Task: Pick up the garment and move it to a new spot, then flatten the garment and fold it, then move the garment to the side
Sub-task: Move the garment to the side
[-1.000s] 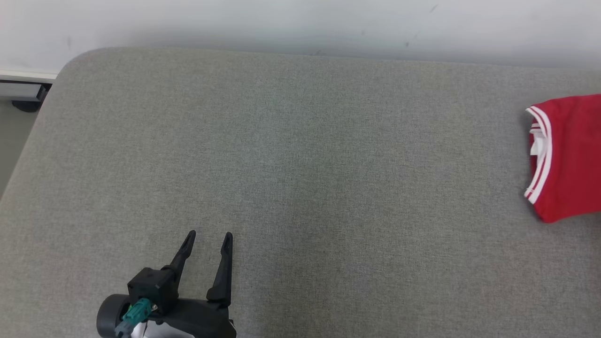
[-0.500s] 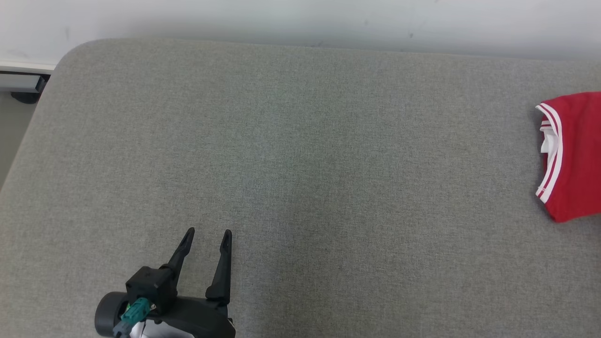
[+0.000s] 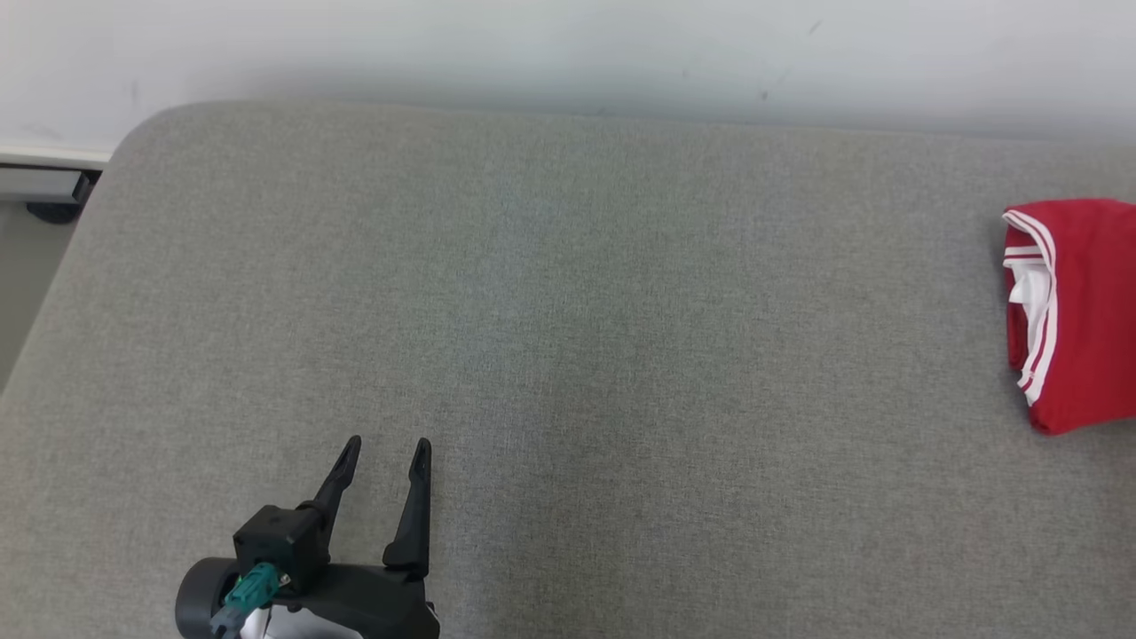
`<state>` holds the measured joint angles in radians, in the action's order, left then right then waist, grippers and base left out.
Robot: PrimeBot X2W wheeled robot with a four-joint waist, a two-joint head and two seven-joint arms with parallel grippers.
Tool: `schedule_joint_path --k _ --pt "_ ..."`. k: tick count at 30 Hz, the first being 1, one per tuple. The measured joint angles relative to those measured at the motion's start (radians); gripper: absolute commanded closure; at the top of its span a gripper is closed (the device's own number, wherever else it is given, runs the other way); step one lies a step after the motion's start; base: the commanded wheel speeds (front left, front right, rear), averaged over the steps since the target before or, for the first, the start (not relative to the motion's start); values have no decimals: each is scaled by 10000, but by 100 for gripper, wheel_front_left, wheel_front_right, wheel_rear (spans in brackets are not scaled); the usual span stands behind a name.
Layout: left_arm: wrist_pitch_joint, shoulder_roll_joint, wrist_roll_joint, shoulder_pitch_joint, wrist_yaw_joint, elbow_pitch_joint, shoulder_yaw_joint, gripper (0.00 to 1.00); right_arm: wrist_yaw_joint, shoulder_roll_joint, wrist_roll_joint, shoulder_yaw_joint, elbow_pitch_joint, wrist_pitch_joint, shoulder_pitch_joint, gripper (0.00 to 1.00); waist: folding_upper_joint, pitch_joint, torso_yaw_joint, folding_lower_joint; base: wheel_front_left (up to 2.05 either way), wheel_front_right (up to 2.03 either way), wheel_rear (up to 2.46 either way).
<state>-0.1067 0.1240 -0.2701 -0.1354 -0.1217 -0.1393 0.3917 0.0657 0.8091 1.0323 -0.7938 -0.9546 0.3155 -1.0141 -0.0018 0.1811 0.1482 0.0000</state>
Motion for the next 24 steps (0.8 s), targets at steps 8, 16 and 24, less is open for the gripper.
schedule_joint_path --k 8,16,24 --pt "-196 10 -46 47 -6 -155 -251 0 -784 -529 311 284 711 -1603 557 0 0 -466 -106 -1 0 0 0" --pt "-445 94 -163 467 -10 -253 -644 0 -1022 -1233 420 497 1831 -3344 1578 0 0 -1028 -302 -1 0 0 0" --pt "-617 236 -209 1149 -13 -207 -957 0 -819 -1475 405 619 3127 -5181 2861 0 0 -1757 -663 -1 0 0 0"
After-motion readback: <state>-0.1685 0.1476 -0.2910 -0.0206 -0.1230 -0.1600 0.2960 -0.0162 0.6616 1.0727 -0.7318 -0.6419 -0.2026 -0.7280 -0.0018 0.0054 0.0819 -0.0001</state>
